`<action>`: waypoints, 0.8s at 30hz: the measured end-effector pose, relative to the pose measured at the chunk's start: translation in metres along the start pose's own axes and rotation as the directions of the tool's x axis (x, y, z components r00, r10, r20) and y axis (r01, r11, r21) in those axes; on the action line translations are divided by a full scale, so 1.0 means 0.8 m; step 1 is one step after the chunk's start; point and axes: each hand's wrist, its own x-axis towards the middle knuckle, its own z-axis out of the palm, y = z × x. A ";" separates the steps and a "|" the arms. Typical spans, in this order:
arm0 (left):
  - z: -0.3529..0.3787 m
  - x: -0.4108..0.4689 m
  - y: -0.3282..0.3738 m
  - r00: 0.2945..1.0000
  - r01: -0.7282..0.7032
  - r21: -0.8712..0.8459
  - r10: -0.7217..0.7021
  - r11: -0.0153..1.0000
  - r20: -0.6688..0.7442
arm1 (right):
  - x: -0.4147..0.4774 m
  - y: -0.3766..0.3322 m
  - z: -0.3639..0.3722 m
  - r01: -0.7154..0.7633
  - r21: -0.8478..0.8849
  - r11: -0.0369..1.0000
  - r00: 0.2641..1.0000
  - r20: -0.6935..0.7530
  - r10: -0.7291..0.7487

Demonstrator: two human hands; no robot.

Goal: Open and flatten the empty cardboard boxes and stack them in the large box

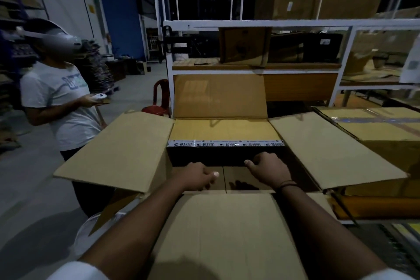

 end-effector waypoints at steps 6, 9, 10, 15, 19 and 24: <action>0.003 0.065 -0.007 0.999 0.029 -0.006 -0.029 1.000 -0.016 | 0.073 0.006 0.006 0.035 -0.025 0.999 0.977 0.210 -0.029; -0.010 0.086 0.000 0.986 -0.001 -0.015 -0.002 1.000 -0.166 | 0.102 0.005 0.001 0.073 -0.066 0.995 0.989 0.136 -0.064; -0.015 0.093 0.003 0.972 -0.010 0.009 0.012 1.000 -0.233 | 0.109 0.005 0.000 0.071 -0.079 0.994 0.992 0.110 -0.062; -0.034 0.118 0.021 0.801 -0.111 0.134 0.168 0.985 -0.574 | 0.132 -0.007 -0.021 0.142 -0.158 0.977 0.979 -0.124 -0.162; -0.059 0.145 0.030 0.706 -0.170 0.227 0.280 0.959 -0.651 | 0.159 -0.020 -0.047 0.283 -0.185 0.941 0.918 -0.231 -0.322; -0.118 0.187 0.042 0.746 -0.102 0.323 0.287 0.941 -0.601 | 0.221 -0.031 -0.062 0.303 -0.201 0.932 0.923 -0.182 -0.339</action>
